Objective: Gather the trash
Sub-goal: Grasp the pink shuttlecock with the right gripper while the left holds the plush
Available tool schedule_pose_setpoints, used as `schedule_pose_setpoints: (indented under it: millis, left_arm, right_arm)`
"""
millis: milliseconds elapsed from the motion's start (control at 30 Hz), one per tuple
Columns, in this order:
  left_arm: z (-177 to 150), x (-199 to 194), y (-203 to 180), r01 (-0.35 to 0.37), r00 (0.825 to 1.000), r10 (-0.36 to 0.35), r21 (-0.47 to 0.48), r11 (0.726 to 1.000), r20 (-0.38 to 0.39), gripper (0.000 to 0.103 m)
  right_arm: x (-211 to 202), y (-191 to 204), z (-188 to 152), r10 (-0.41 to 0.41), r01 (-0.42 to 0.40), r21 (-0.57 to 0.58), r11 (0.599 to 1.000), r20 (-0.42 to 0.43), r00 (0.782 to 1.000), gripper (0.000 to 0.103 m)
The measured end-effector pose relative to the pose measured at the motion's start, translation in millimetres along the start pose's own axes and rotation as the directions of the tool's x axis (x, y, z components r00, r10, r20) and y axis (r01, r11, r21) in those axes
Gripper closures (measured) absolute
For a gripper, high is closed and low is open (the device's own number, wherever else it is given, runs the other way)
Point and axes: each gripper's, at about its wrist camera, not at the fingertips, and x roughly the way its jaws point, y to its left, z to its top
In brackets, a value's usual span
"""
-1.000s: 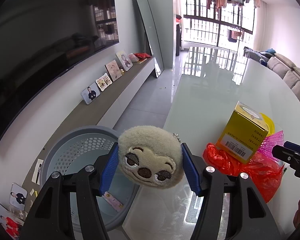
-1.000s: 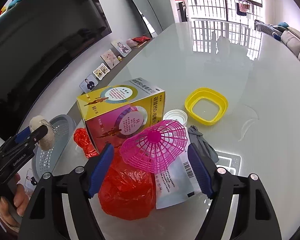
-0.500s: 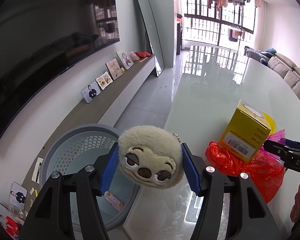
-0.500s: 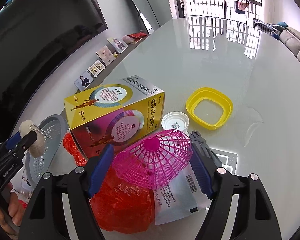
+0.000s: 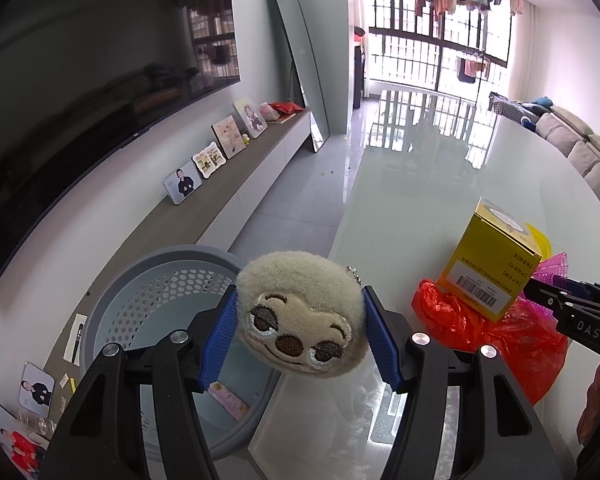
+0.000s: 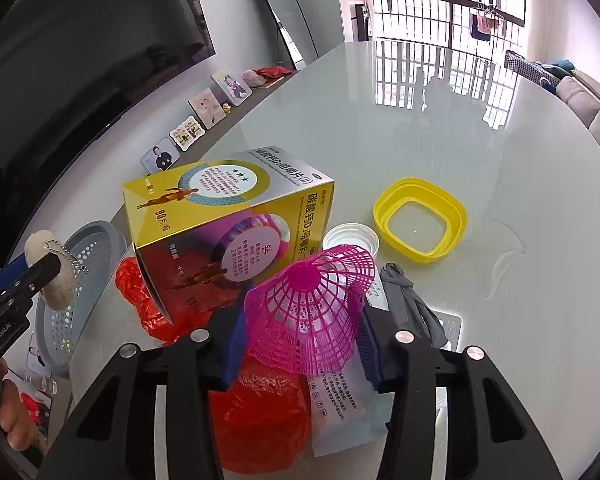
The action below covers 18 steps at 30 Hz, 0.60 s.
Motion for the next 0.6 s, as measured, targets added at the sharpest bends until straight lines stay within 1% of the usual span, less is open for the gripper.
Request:
schedule_pose_setpoints:
  millis: [167,333,600]
  left_arm:
    - [-1.6,-3.7,0.5,0.008,1.000,-0.008,0.003,1.000,0.010,0.044]
    - [-5.0,-10.3,4.3,0.015,1.000,-0.015,0.003,1.000,0.022,0.044]
    - [-14.5,-20.3,8.7,0.034,0.999,-0.035,0.014,0.999,0.031,0.044]
  right_arm:
    - [-15.0,-4.7,-2.5,-0.007,0.006,0.012,1.000,0.030,1.000,0.060]
    - [-38.8,-6.4,-11.4,-0.018,0.016,0.026,1.000,0.064,0.998,0.060]
    - [-78.4,6.9,-34.9,-0.016,0.013,0.025,1.000,0.108,0.994,0.060]
